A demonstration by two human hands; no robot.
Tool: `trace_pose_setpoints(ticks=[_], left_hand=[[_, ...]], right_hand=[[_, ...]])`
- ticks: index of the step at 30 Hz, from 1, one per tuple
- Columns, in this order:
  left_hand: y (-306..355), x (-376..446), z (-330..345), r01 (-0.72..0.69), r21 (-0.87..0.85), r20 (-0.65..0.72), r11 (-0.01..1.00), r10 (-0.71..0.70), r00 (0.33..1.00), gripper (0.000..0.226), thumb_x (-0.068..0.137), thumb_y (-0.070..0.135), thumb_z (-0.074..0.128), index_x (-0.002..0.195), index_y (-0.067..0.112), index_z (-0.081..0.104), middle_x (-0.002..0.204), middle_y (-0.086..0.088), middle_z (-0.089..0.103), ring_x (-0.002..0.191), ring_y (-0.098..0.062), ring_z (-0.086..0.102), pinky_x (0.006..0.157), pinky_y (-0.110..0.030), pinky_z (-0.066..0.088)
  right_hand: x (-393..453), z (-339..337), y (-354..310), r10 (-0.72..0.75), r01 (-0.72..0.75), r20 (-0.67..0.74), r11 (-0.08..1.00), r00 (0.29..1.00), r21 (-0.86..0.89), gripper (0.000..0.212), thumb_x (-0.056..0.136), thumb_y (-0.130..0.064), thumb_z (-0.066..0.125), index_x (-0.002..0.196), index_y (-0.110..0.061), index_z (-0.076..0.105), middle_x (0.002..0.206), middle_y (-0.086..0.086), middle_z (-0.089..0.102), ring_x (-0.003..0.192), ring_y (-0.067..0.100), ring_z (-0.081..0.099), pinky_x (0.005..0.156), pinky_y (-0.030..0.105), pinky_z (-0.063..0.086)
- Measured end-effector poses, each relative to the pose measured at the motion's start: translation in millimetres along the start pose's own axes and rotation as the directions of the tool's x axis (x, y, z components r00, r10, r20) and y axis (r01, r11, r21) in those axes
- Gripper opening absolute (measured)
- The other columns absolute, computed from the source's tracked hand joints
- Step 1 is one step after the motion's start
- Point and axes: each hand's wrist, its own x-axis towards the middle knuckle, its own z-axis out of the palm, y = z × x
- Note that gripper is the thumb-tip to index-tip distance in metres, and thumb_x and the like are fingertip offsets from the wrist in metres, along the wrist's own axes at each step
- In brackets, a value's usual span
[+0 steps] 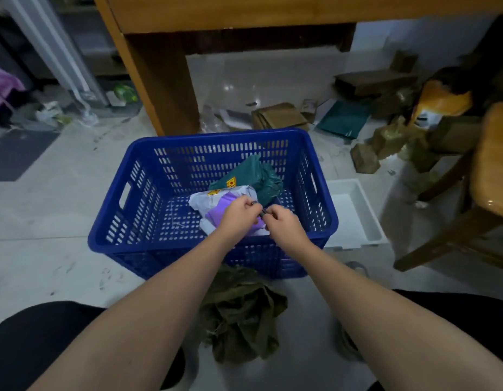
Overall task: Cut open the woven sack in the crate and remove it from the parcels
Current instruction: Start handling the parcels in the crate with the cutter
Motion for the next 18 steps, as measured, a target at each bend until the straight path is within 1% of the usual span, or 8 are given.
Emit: trace_pose_setpoints(ticks=[2, 4, 8, 10, 12, 14, 16, 18], left_hand=[[11.2, 15.2, 15.3, -0.005, -0.031, 0.012, 1.0, 0.005, 1.0, 0.014, 0.093, 0.015, 0.053, 0.08, 0.011, 0.054, 0.069, -0.004, 0.057, 0.067, -0.019, 0.056, 0.066, -0.031, 0.044], [21.4, 36.0, 32.0, -0.018, -0.053, -0.004, 0.998, 0.018, 1.0, 0.02, 0.093, 0.014, 0.053, 0.073, 0.017, 0.051, 0.064, 0.0, 0.056, 0.062, -0.018, 0.055, 0.068, -0.032, 0.046], [38.4, 83.4, 61.2, -0.028, -0.019, 0.02, 0.999, 0.028, 0.999, 0.015, 0.095, 0.016, 0.052, 0.079, 0.017, 0.052, 0.069, 0.003, 0.055, 0.065, -0.015, 0.051, 0.068, -0.031, 0.043], [47.9, 103.3, 71.5, -0.055, -0.048, 0.037, 0.997, 0.057, 0.998, 0.007, 0.096, 0.017, 0.052, 0.091, 0.013, 0.054, 0.075, 0.005, 0.055, 0.069, -0.011, 0.051, 0.068, -0.027, 0.042], [56.4, 119.5, 80.1, -0.07, -0.041, 0.043, 0.997, 0.071, 0.997, 0.008, 0.096, 0.02, 0.053, 0.095, 0.012, 0.055, 0.078, 0.005, 0.056, 0.074, -0.013, 0.053, 0.074, -0.03, 0.043], [64.1, 133.6, 86.9, -0.069, -0.044, 0.057, 0.997, 0.071, 0.996, 0.008, 0.096, 0.021, 0.053, 0.096, 0.013, 0.055, 0.081, 0.003, 0.057, 0.079, -0.015, 0.054, 0.078, -0.033, 0.045], [74.7, 145.4, 92.4, -0.067, -0.056, 0.065, 0.996, 0.071, 0.995, 0.008, 0.096, 0.021, 0.053, 0.095, 0.013, 0.055, 0.086, -0.002, 0.059, 0.081, -0.019, 0.055, 0.079, -0.036, 0.046], [83.4, 157.1, 97.2, -0.06, -0.075, 0.044, 0.995, 0.064, 0.997, 0.008, 0.095, 0.021, 0.053, 0.095, 0.013, 0.055, 0.09, -0.005, 0.06, 0.082, -0.02, 0.058, 0.079, -0.037, 0.049]], right_hand=[[13.8, -12.4, 2.8, 0.007, -0.007, -0.048, 1.0, 0.999, 0.012, 0.02, 0.092, -0.016, 0.044, 0.082, -0.001, 0.054, 0.076, 0.011, 0.056, 0.074, 0.033, 0.054, 0.067, 0.048, 0.047], [31.8, -25.4, 6.3, 0.022, -0.02, -0.078, 1.0, 0.997, 0.021, 0.021, 0.093, -0.015, 0.044, 0.08, -0.001, 0.054, 0.076, 0.011, 0.056, 0.079, 0.036, 0.056, 0.076, 0.053, 0.05], [78.6, -52.0, 17.5, 0.091, -0.088, -0.1, 0.996, 0.991, 0.03, 0.021, 0.093, -0.015, 0.043, 0.075, -0.009, 0.052, 0.073, 0.005, 0.055, 0.068, 0.023, 0.051, 0.07, 0.047, 0.049], [100.6, -65.1, 21.6, 0.106, -0.103, -0.113, 0.994, 0.988, 0.035, 0.024, 0.094, -0.015, 0.042, 0.072, -0.014, 0.051, 0.072, 0.003, 0.055, 0.066, 0.02, 0.05, 0.064, 0.037, 0.042], [116.4, -77.1, 24.4, 0.096, -0.094, -0.138, 0.995, 0.986, 0.021, 0.028, 0.095, -0.015, 0.042, 0.067, -0.017, 0.046, 0.07, 0.001, 0.052, 0.065, 0.017, 0.048, 0.059, 0.033, 0.036], [129.7, -87.8, 27.0, 0.088, -0.086, -0.154, 0.996, 0.984, 0.018, 0.027, 0.094, -0.016, 0.043, 0.067, -0.014, 0.045, 0.07, 0.002, 0.052, 0.067, 0.02, 0.049, 0.061, 0.035, 0.037], [142.3, -98.1, 27.1, 0.085, -0.08, -0.161, 0.996, 0.983, 0.032, 0.024, 0.093, -0.018, 0.043, 0.072, -0.01, 0.052, 0.074, 0.006, 0.057, 0.073, 0.027, 0.055, 0.068, 0.042, 0.045], [153.1, -108.5, 25.6, 0.08, -0.072, -0.164, 0.996, 0.983, 0.056, 0.024, 0.092, -0.018, 0.043, 0.072, -0.013, 0.056, 0.075, 0.004, 0.059, 0.073, 0.026, 0.057, 0.07, 0.042, 0.048]])
